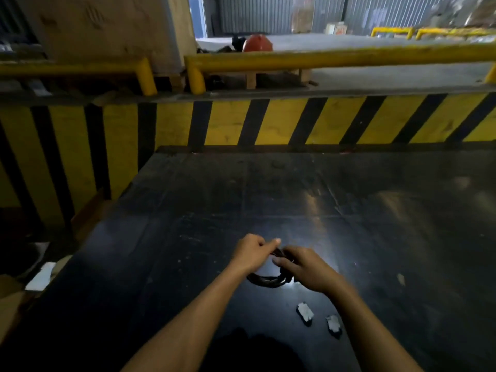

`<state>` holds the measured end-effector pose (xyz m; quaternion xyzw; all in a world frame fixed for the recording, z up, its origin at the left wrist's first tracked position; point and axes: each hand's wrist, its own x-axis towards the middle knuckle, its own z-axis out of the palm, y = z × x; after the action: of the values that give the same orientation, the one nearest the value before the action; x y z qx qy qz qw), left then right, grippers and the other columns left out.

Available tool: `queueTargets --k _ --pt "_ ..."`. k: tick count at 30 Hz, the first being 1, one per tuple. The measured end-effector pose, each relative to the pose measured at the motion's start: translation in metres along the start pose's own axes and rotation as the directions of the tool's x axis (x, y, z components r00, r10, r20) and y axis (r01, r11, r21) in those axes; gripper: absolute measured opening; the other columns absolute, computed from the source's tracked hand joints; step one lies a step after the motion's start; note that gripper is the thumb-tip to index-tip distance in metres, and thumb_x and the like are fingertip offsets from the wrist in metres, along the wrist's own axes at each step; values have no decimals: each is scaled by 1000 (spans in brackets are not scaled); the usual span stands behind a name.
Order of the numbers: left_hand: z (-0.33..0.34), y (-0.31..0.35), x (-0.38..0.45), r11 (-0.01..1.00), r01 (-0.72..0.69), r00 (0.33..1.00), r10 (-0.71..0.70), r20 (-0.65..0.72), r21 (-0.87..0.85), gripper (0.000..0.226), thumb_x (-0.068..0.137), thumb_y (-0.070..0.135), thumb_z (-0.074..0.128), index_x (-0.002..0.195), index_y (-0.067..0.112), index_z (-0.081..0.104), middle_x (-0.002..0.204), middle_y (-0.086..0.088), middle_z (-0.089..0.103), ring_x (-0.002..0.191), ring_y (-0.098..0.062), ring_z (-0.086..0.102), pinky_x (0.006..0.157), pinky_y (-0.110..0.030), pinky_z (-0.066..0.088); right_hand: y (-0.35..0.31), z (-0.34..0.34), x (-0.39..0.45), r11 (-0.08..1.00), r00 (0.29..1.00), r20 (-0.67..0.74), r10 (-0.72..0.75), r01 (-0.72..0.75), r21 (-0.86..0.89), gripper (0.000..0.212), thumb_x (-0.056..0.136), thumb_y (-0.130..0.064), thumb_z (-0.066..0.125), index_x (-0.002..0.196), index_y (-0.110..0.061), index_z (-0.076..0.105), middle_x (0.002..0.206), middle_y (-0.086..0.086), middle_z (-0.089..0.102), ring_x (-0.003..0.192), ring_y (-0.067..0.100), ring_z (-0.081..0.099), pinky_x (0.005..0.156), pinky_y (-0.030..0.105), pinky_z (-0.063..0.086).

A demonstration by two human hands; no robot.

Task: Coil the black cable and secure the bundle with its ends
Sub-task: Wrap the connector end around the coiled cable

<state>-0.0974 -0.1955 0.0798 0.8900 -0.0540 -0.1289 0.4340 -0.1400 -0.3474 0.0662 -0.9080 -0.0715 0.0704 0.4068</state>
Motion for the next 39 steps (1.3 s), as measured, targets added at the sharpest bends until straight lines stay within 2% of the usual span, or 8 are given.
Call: queueTargets --k 3,7,15,18,22,28,32,39 --pt "15 -35 -7 991 114 992 -117 -39 -69 46 83 36 64 52 16 37 51 -2 29 52 -20 33 54 -30 24 44 7 -17 985 986 37 164 -166 57 34 85 -44 60 100 -14 65 88 5 72 68 12 69 59 23 49" --pt "25 -61 -14 971 229 966 -235 -111 -64 33 76 28 68 52 16 49 52 -2 44 54 -17 41 53 -28 29 95 24 -25 929 945 -64 320 -326 -174 35 85 -29 63 117 -14 59 109 8 68 98 22 62 73 25 41" --pt "42 -65 -21 959 246 968 -236 -87 143 10 76 30 67 67 25 65 81 4 72 79 -13 66 72 -32 54 118 76 -29 869 949 21 315 -279 -409 30 91 -32 47 114 -15 57 119 14 60 106 35 60 87 40 49" --pt "45 -63 -23 956 238 970 -226 -89 172 8 77 29 66 69 26 68 85 5 73 81 -12 66 72 -29 52 121 70 -25 911 956 15 292 -273 -309 21 88 -30 53 101 -15 60 107 14 65 98 35 62 79 38 51" --pt "50 -54 -20 946 154 988 -156 -17 287 15 74 33 66 80 24 77 86 5 76 83 -13 69 75 -29 54 113 44 -15 957 958 -65 279 -272 96 15 80 -19 69 94 -12 70 87 11 73 83 21 67 71 26 48" --pt "31 17 7 951 -122 989 92 118 285 22 77 34 68 91 19 77 90 -2 76 86 -15 68 78 -35 54 63 -34 8 757 938 -234 256 -44 652 15 81 -1 67 94 -9 63 69 9 63 61 19 61 60 24 51" --pt "13 64 16 959 -247 965 230 129 141 24 78 31 68 78 8 73 57 -4 51 53 -13 43 55 -31 32 31 -68 12 698 942 -294 165 99 709 13 82 1 65 84 -11 64 68 9 63 56 15 60 52 17 51" --pt "-8 98 26 959 -278 953 282 107 -54 22 86 18 64 89 -2 73 55 2 49 40 0 39 41 -14 30 8 -104 16 769 941 -337 -17 228 597 12 85 -2 62 87 -11 69 71 11 61 62 14 54 55 21 46"
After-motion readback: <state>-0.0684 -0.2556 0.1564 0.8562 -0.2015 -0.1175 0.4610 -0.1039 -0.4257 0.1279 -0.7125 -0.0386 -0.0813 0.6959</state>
